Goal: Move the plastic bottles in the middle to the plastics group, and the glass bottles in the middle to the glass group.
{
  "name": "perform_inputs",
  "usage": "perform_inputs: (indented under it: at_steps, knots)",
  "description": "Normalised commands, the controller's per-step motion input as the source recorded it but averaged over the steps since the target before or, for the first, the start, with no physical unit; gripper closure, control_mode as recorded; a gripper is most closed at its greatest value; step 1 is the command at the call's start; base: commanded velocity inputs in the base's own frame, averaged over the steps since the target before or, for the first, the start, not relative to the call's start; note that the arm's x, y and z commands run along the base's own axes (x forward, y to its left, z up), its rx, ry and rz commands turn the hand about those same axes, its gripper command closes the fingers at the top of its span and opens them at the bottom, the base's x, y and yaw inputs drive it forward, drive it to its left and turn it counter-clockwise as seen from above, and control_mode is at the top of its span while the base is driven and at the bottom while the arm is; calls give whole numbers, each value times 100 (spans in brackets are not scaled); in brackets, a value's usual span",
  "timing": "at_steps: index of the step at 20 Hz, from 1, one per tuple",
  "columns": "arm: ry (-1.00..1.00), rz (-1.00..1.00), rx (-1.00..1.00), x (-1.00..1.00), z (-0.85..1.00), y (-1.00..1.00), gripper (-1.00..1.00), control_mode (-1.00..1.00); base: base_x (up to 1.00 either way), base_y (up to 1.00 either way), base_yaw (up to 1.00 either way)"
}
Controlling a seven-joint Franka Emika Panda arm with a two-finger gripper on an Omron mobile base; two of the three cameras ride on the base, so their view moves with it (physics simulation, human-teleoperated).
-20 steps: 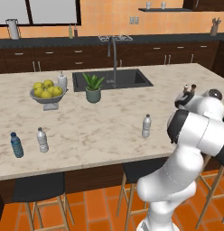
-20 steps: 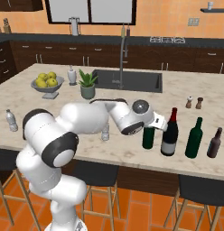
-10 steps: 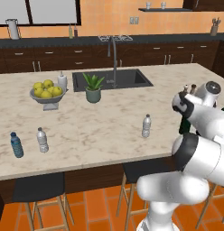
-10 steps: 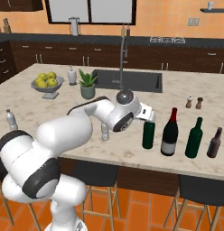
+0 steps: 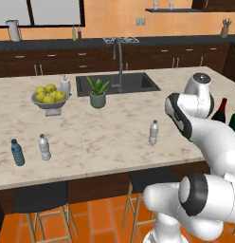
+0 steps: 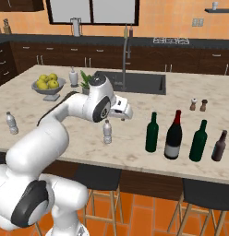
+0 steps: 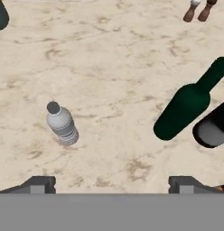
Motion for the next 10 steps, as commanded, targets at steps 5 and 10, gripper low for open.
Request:
perform_inputs:
  at_steps: [5, 10]
  knots:
    - [9, 15, 0, -24, -35, 46, -100, -100, 0, 0, 0]
    - [1, 6, 0, 47, -46, 38, -100, -100, 0, 0, 0]
